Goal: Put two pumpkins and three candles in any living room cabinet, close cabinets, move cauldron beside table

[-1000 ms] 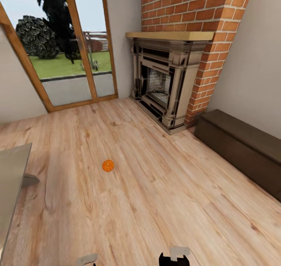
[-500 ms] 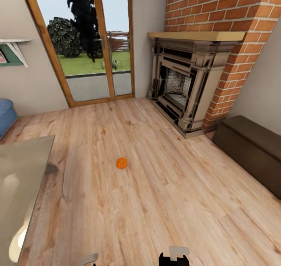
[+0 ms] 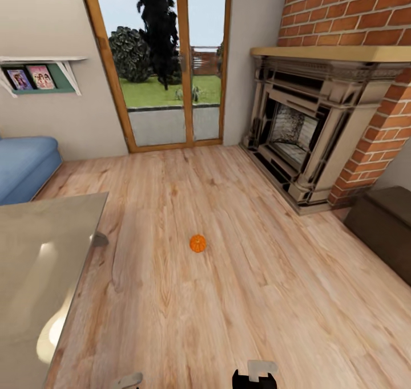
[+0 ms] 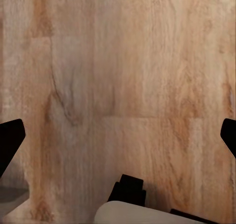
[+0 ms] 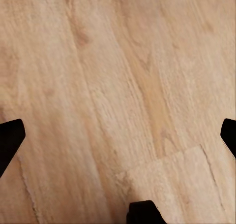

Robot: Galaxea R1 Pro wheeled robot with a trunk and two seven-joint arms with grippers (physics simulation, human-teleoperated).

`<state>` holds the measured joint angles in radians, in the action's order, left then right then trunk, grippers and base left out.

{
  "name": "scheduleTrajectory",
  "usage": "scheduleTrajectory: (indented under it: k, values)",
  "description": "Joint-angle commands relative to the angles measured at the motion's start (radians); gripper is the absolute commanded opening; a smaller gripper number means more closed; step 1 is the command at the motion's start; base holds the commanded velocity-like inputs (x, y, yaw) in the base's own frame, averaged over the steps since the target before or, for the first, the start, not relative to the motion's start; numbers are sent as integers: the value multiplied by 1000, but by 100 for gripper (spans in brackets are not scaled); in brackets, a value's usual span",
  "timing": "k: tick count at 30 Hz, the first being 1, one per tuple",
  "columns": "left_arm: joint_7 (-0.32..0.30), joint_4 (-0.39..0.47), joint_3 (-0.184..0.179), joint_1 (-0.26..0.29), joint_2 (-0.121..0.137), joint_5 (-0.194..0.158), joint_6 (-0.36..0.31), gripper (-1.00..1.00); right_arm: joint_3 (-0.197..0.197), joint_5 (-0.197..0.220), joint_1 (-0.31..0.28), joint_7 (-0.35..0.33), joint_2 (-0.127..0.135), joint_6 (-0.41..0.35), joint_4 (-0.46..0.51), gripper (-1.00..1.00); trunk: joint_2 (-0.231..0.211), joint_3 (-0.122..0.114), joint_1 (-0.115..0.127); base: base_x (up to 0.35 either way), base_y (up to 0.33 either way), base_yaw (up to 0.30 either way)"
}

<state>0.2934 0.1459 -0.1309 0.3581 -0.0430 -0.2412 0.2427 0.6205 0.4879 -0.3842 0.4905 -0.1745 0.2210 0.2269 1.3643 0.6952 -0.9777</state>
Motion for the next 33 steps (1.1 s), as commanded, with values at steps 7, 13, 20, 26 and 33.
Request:
scheduleTrajectory:
  k: [7, 13, 20, 26, 33]
  values:
    - [4, -2, -9, 1, 0, -9, 4, 100, 8, 11, -1, 3, 0, 6, -1, 100, 0, 1, -1, 349, 0, 286]
    - [4, -2, -10, 1, 0, -9, 4, 100, 8, 11, -1, 3, 0, 6, -1, 100, 0, 1, -1, 350, 0, 197]
    - [4, -2, -9, 1, 0, -9, 4, 100, 8, 10, -1, 3, 0, 6, -1, 100, 0, 1, -1, 350, 0, 11]
    - [4, -3, -10, 1, 0, -9, 4, 100, 8, 11, -1, 3, 0, 6, -1, 100, 0, 1, -1, 350, 0, -199]
    - [4, -2, -10, 1, 0, -9, 4, 100, 8, 10, -1, 3, 0, 6, -1, 100, 0, 1, -1, 350, 0, -58]
